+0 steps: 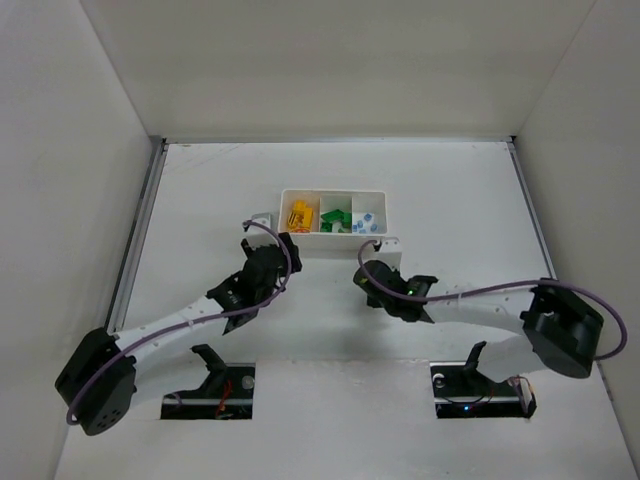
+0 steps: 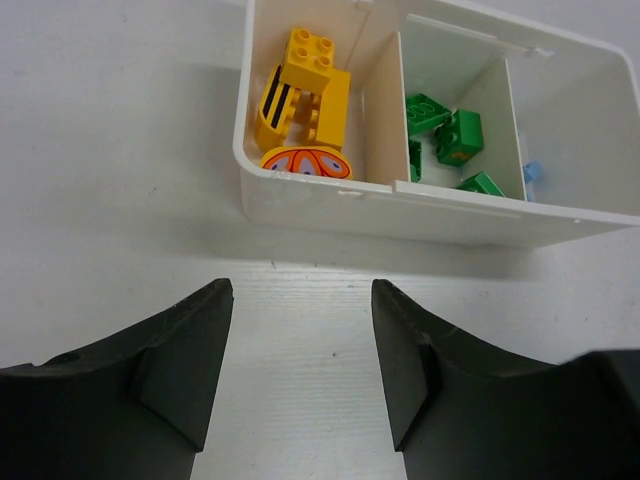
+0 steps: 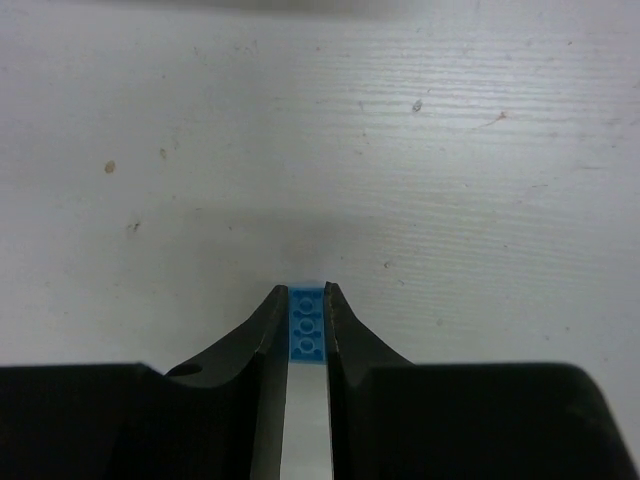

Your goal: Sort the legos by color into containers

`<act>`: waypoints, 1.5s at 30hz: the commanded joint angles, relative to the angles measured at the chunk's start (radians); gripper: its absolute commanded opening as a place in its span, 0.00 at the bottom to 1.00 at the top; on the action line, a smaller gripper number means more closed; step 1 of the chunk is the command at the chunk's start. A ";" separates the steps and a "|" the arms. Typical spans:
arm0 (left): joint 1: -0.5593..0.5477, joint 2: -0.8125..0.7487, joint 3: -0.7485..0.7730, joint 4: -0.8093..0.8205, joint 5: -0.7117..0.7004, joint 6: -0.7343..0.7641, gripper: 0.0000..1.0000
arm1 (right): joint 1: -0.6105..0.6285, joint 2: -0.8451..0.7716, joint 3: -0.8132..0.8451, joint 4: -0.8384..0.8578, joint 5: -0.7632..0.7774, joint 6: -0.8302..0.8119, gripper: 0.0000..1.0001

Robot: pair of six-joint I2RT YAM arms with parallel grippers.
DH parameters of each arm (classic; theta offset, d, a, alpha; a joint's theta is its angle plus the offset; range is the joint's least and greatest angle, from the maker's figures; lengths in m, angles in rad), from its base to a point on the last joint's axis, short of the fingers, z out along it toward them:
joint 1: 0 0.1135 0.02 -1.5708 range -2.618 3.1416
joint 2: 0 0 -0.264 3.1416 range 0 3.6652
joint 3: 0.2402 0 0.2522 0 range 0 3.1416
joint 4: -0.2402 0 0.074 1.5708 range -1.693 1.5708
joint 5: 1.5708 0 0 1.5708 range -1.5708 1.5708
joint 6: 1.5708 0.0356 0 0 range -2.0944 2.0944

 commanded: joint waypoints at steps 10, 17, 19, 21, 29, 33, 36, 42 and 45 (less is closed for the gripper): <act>0.043 -0.119 -0.085 -0.057 -0.009 -0.091 0.58 | -0.193 -0.236 0.167 0.116 -0.048 -0.249 0.17; 0.078 -0.193 -0.112 -0.139 -0.006 -0.142 0.60 | -0.357 -0.029 0.365 0.245 -0.163 -0.329 0.22; 0.092 -0.207 -0.119 -0.161 -0.006 -0.157 0.61 | -0.388 0.028 0.405 0.256 -0.177 -0.329 0.29; 0.105 -0.214 -0.120 -0.179 -0.006 -0.171 0.62 | -0.402 0.054 0.427 0.256 -0.191 -0.323 0.42; 0.117 -0.214 -0.114 -0.207 -0.004 -0.206 0.66 | -0.399 -0.162 0.213 0.323 -0.137 -0.305 0.56; 0.120 -0.214 -0.117 -0.216 -0.004 -0.224 0.68 | -0.397 -0.369 -0.053 0.403 -0.076 -0.238 0.55; 0.121 -0.221 -0.128 -0.227 -0.004 -0.237 0.69 | -0.422 -0.531 -0.246 0.435 -0.062 -0.152 0.55; 0.146 -0.242 -0.168 -0.238 0.011 -0.300 0.69 | -0.514 -0.693 -0.444 0.492 -0.047 -0.026 0.57; 0.163 -0.274 -0.186 -0.242 0.045 -0.321 0.69 | -0.543 -0.710 -0.513 0.538 -0.016 -0.016 0.58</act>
